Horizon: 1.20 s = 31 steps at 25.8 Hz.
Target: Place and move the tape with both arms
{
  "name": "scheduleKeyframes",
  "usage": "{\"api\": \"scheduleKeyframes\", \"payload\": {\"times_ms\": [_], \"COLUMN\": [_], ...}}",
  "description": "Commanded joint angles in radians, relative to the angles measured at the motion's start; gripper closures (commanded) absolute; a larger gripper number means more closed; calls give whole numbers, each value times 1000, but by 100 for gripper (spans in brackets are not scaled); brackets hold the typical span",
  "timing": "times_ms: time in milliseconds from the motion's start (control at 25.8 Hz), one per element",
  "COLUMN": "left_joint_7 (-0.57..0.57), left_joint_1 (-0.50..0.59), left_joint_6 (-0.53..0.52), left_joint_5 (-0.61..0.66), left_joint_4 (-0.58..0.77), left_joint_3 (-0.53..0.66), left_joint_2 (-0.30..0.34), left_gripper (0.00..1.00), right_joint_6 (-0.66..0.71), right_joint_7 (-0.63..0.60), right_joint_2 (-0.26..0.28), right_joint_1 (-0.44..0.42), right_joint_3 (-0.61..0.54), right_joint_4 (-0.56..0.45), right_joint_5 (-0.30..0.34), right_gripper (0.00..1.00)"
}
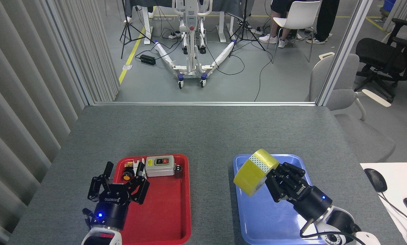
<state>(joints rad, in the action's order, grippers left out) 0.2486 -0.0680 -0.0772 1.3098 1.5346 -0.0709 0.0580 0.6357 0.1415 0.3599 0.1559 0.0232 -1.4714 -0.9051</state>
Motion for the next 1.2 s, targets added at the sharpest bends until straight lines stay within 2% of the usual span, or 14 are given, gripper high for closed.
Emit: {"api": "scheduleKeyframes", "payload": {"times_ms": [0, 77, 155, 232, 271, 387, 504, 736, 891, 1007, 1162], "left_joint_7": [-86, -98, -98, -106, -108, -109, -108, -106, -97, -95, -94], "left_joint_1": [1, 1, 1, 2, 2, 2, -4, -4, -1, -1, -4], "left_joint_6": [27, 39, 57, 83, 94, 157, 185, 186, 189, 189, 189], "left_joint_5": [68, 123, 241, 267, 266, 259, 256, 259, 256, 256, 258], "left_joint_4": [-8, -10, -11, -25, -40, -73, -100, -129, -126, -126, -128], "left_joint_3": [-33, -63, -69, -67, -66, -61, -58, -59, -58, -58, -58], "left_joint_2": [-3, -3, -3, -3, -3, -3, -9, -3, -4, -3, -3], "left_gripper": [0, 0, 0, 0, 0, 0, 0, 0, 0, 0, 0], "right_joint_6": [-314, -484, -610, -711, -752, -817, -863, -932, -927, -929, -926], "right_joint_7": [144, 245, 351, 414, 440, 576, 638, 667, 664, 659, 653], "right_joint_2": [7, 19, 59, 114, 137, 189, 220, 215, 160, 119, 106], "right_joint_1": [11, 37, 59, 88, 100, 123, 146, 269, 344, 369, 376], "right_joint_3": [-26, -12, 69, 165, 201, 230, 241, 391, 455, 486, 488], "right_joint_4": [0, 11, 25, 34, 34, 36, 51, 232, 367, 451, 484], "right_joint_5": [-6, -9, -1, 9, 17, 100, 120, 130, 143, 141, 140], "right_gripper": [76, 75, 75, 75, 75, 75, 75, 74, 71, 70, 68]}}
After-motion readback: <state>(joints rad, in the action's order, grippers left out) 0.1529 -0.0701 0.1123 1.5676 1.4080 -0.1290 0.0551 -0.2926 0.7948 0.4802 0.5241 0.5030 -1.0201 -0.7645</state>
